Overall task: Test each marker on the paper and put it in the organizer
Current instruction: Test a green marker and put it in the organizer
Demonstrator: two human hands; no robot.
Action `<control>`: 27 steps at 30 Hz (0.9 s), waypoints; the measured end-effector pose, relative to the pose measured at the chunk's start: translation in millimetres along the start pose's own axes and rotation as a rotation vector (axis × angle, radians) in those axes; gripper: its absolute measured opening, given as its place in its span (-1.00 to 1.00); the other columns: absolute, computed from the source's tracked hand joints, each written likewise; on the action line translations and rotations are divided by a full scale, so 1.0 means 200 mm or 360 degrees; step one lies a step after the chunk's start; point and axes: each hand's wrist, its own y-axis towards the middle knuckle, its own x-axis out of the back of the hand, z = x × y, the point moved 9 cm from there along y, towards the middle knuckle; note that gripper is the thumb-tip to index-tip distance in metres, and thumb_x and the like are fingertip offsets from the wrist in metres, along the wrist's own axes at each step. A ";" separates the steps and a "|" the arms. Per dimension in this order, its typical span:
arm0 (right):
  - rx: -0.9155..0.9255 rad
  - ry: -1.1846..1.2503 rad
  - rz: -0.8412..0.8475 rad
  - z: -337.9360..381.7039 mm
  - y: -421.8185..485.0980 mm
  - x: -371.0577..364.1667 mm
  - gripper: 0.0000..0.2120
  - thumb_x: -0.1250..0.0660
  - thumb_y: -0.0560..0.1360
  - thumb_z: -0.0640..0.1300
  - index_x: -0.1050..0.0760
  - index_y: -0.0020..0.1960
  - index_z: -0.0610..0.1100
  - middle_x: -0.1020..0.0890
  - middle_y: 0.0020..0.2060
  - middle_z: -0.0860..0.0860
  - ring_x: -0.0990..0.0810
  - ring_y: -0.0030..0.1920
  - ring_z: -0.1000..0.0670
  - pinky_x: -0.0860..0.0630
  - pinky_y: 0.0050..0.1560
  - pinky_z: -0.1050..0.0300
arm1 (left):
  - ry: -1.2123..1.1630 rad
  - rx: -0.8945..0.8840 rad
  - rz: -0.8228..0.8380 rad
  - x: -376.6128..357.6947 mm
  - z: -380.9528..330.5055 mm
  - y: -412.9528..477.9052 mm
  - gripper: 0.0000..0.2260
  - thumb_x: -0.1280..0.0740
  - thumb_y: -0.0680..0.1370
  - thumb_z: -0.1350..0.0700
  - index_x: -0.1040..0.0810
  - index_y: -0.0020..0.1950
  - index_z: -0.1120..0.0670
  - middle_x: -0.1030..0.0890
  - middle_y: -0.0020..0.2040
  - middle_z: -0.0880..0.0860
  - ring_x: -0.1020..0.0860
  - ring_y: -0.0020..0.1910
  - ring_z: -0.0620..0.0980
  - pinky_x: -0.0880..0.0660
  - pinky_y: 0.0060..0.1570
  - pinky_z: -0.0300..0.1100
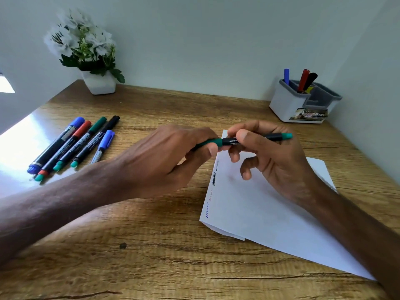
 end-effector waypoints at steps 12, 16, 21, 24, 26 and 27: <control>0.0056 -0.0102 -0.0073 -0.02 -0.03 0.04 -0.92 -0.47 0.43 -0.17 -0.66 -0.18 -0.19 -0.60 -0.43 -0.13 -0.46 -0.54 0.02 -0.40 -0.56 0.26 | -0.0166 0.0011 -0.0027 -0.04 0.01 0.00 -0.74 -0.15 0.73 0.03 -0.57 -0.03 0.07 -0.52 -0.36 -0.06 -0.45 -0.47 -0.02 -0.24 -0.47 -0.40; 0.0070 -0.0177 -0.0011 -0.02 -0.02 0.04 -0.84 -0.46 0.45 -0.18 -0.64 -0.08 -0.29 -0.62 -0.40 -0.15 -0.49 -0.51 0.00 -0.43 -0.54 0.24 | -0.0171 -0.0023 0.0005 -0.05 0.00 0.01 -0.75 -0.14 0.73 0.02 -0.56 -0.01 0.03 -0.54 -0.33 -0.08 -0.49 -0.45 -0.03 -0.30 -0.48 -0.36; 0.0135 -0.0284 -0.0093 0.04 0.02 0.09 -0.85 -0.47 0.47 -0.18 -0.70 -0.01 -0.25 -0.69 -0.32 -0.15 -0.56 -0.40 -0.04 -0.50 -0.47 0.18 | -0.0178 0.0124 -0.0070 -0.03 0.08 0.03 -0.70 -0.15 0.72 -0.03 -0.62 0.13 0.08 -0.56 -0.30 -0.13 -0.56 -0.36 -0.08 -0.39 -0.45 -0.31; 0.0165 -0.0384 -0.0134 0.07 0.03 0.16 -0.85 -0.46 0.51 -0.20 -0.72 0.05 -0.20 -0.75 -0.20 -0.13 -0.64 -0.24 -0.05 -0.58 -0.32 0.14 | -0.0365 0.0300 -0.0288 0.04 0.15 0.03 -0.78 -0.29 0.65 -0.04 -0.63 0.17 0.02 -0.64 -0.26 -0.09 -0.60 -0.31 -0.19 -0.43 -0.41 -0.38; 0.0172 -0.0502 -0.0143 0.08 0.03 0.22 -0.82 -0.45 0.53 -0.22 -0.71 0.11 -0.20 -0.78 -0.11 -0.10 -0.71 -0.09 -0.02 -0.63 -0.19 0.14 | -0.0574 0.0403 -0.0451 0.07 0.21 0.02 -0.85 -0.36 0.61 0.01 -0.65 0.12 0.01 -0.68 -0.23 -0.02 -0.54 -0.40 -0.27 -0.39 -0.41 -0.47; 0.0191 -0.0608 -0.0134 0.09 0.02 0.23 -0.80 -0.46 0.53 -0.23 -0.70 0.14 -0.21 -0.78 -0.07 -0.07 -0.74 -0.02 0.01 -0.65 -0.11 0.17 | -0.0620 0.0421 -0.0483 0.08 0.21 0.02 -0.87 -0.37 0.60 0.02 -0.66 0.08 0.01 -0.69 -0.22 0.00 -0.50 -0.45 -0.25 -0.37 -0.44 -0.45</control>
